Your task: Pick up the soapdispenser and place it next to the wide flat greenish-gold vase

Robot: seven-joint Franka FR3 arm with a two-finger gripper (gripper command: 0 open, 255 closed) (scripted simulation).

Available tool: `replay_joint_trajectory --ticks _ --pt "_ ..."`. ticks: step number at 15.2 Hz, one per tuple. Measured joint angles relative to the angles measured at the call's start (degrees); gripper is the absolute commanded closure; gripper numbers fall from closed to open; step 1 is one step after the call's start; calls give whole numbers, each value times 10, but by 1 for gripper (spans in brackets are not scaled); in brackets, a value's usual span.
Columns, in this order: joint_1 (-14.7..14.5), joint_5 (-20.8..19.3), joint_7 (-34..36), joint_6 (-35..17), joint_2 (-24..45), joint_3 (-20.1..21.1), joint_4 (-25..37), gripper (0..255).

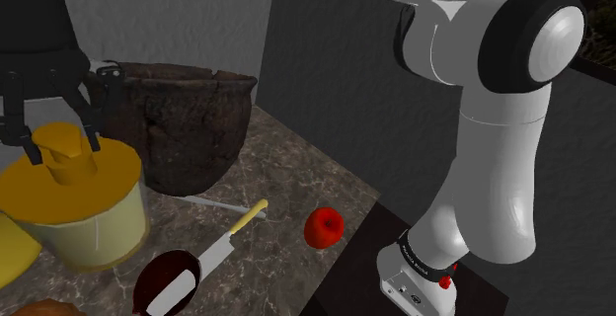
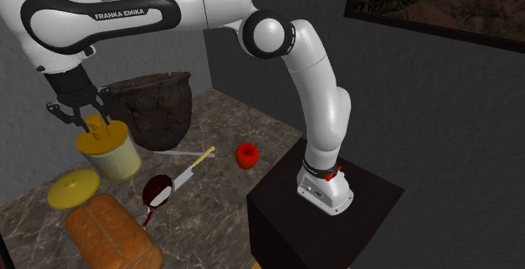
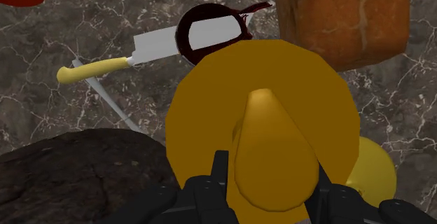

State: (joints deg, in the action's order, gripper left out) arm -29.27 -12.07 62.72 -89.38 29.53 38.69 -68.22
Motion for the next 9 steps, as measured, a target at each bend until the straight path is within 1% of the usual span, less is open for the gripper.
replay_joint_trajectory --ticks 4,6,9 --pt "7 1 0 -32 -2 0 -35 255" --pt "14 4 -1 -52 -8 0 -62 255" --pt "17 2 -1 -74 -5 -1 -81 255"
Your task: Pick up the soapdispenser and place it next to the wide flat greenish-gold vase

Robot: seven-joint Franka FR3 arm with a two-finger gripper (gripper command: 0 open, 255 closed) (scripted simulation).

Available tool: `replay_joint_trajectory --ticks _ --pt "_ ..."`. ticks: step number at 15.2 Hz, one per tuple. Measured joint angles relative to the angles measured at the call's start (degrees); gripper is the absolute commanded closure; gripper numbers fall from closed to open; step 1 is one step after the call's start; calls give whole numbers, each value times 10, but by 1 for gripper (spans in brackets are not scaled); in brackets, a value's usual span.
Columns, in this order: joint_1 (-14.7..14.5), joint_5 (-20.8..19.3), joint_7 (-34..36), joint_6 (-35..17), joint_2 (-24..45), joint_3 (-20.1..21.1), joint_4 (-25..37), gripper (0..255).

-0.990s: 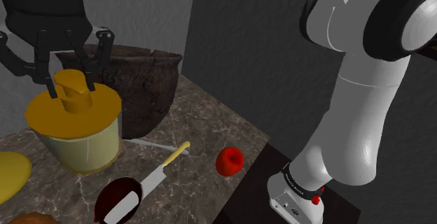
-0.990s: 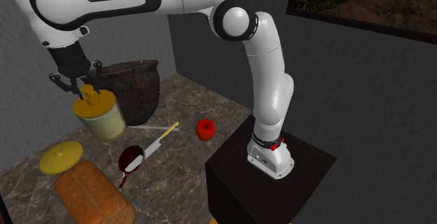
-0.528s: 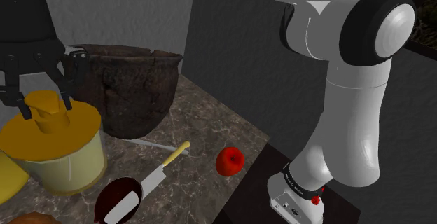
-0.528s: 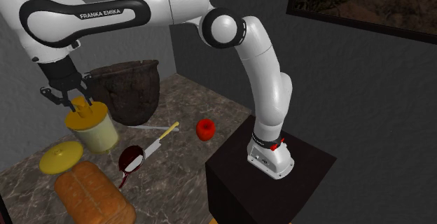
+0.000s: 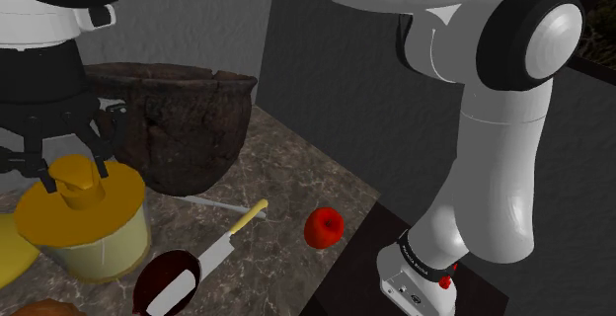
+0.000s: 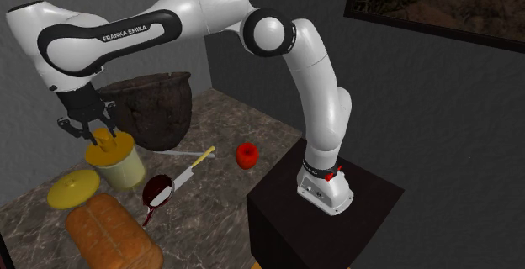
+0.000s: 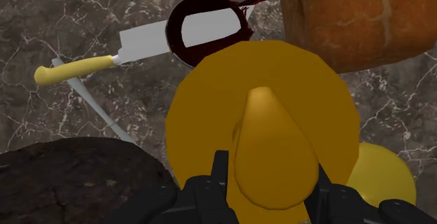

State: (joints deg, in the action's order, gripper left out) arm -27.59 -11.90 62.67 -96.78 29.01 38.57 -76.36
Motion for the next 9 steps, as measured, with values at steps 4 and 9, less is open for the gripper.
replay_joint_trajectory --ticks 4,9 --pt "6 0 0 -32 -2 -1 -35 255" --pt "11 -3 2 -69 1 -3 -70 255"
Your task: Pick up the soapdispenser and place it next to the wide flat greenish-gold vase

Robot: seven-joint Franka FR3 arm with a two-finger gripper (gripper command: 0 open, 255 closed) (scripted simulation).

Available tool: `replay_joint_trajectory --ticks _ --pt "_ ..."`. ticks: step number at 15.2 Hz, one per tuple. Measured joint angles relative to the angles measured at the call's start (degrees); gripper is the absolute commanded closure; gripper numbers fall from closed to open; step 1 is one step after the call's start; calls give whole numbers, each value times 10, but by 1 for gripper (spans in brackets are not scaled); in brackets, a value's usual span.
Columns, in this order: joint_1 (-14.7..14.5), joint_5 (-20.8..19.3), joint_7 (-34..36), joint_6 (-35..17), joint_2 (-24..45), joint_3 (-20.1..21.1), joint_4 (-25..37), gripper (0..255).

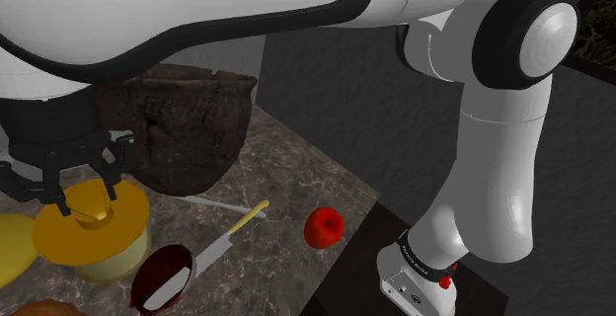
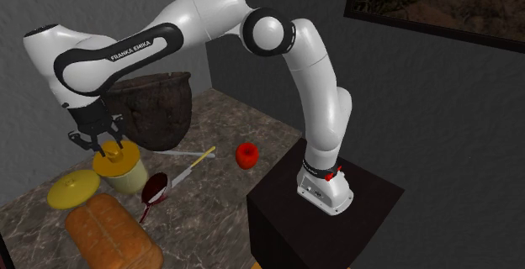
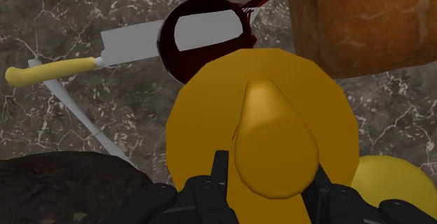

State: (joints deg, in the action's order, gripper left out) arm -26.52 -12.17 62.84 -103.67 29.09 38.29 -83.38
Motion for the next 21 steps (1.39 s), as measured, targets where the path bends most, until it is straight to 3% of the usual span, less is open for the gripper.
replay_joint_trajectory --ticks 9,10,16,21 --pt "0 -5 1 -22 8 -3 -15 255" --pt "0 -5 1 -22 8 -3 -15 0" --pt "0 -5 1 -22 8 -3 -15 0" --pt "-6 0 -4 40 4 0 46 0"
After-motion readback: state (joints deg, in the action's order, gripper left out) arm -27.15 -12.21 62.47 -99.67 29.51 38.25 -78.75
